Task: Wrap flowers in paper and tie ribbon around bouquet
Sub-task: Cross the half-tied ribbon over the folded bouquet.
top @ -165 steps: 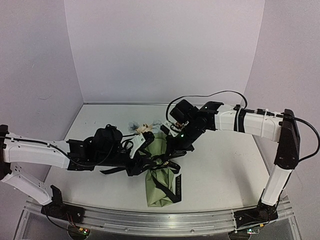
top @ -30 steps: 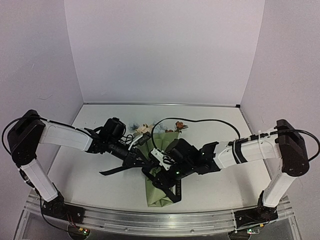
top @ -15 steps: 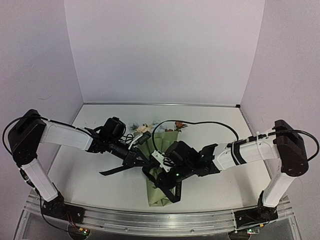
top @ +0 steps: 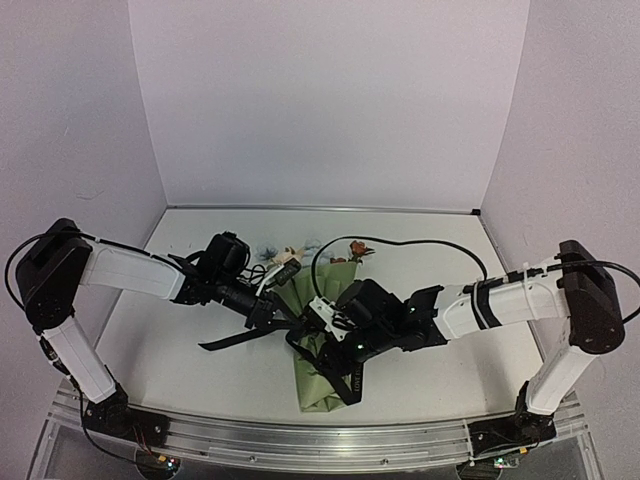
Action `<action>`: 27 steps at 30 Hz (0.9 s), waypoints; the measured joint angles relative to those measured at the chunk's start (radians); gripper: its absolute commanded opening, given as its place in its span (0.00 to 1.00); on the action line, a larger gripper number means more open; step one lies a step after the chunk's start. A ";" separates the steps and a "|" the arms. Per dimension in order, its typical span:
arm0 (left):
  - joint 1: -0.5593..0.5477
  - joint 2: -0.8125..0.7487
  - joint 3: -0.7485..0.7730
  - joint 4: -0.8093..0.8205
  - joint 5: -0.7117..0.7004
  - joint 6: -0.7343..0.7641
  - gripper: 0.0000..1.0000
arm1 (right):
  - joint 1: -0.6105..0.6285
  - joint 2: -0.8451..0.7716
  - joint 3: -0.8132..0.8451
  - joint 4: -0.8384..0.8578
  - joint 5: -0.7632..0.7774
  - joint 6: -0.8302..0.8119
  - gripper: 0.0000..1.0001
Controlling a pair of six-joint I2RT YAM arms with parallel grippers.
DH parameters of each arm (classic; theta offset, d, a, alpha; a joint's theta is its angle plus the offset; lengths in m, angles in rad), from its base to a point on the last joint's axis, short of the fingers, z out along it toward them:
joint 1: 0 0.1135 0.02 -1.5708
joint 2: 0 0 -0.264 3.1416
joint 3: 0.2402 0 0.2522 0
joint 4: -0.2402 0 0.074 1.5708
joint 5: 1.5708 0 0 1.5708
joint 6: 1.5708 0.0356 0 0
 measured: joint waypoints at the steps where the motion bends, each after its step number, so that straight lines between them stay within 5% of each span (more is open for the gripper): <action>1: 0.000 0.000 0.000 0.000 0.000 0.000 0.00 | 0.000 0.000 0.000 -0.001 0.003 0.006 0.05; 8: 0.001 -0.001 -0.005 0.029 -0.011 -0.047 0.00 | 0.000 -0.010 -0.006 -0.012 0.041 0.026 0.00; 27: 0.001 -0.105 -0.250 0.481 -0.176 -0.357 0.00 | -0.032 -0.142 -0.055 -0.236 0.213 0.002 0.00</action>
